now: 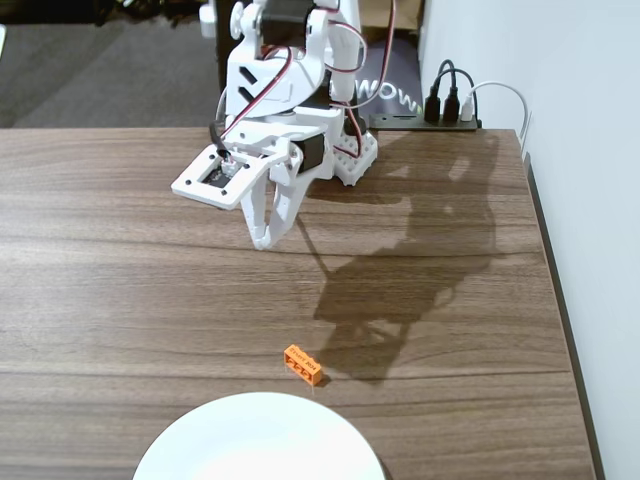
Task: Grasp a lego block and put it on the plate.
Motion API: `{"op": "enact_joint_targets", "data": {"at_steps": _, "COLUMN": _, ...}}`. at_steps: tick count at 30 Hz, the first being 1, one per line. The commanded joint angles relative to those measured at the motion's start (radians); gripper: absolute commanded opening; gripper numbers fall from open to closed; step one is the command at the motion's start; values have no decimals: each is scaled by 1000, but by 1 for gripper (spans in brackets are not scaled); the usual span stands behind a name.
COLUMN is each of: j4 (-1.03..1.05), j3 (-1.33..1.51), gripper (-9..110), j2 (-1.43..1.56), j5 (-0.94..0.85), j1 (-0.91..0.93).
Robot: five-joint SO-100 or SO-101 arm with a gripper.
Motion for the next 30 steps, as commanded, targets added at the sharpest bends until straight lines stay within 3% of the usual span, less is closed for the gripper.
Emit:
{"op": "enact_joint_targets", "data": {"at_steps": 1, "j4": 26, "j3": -104, "gripper": 1, "j2": -44, "j5": -64, "j1": -2}}
{"op": "enact_joint_targets", "data": {"at_steps": 6, "j4": 75, "j3": -175, "gripper": 4, "j2": -110, "j5": -236, "j1": 8}}
{"op": "enact_joint_targets", "data": {"at_steps": 17, "j4": 252, "j3": -345, "gripper": 41, "j2": -219, "j5": -485, "j1": 72}}
{"op": "enact_joint_targets", "data": {"at_steps": 30, "j4": 273, "j3": -514, "gripper": 49, "j2": -387, "j5": -973, "j1": 121}}
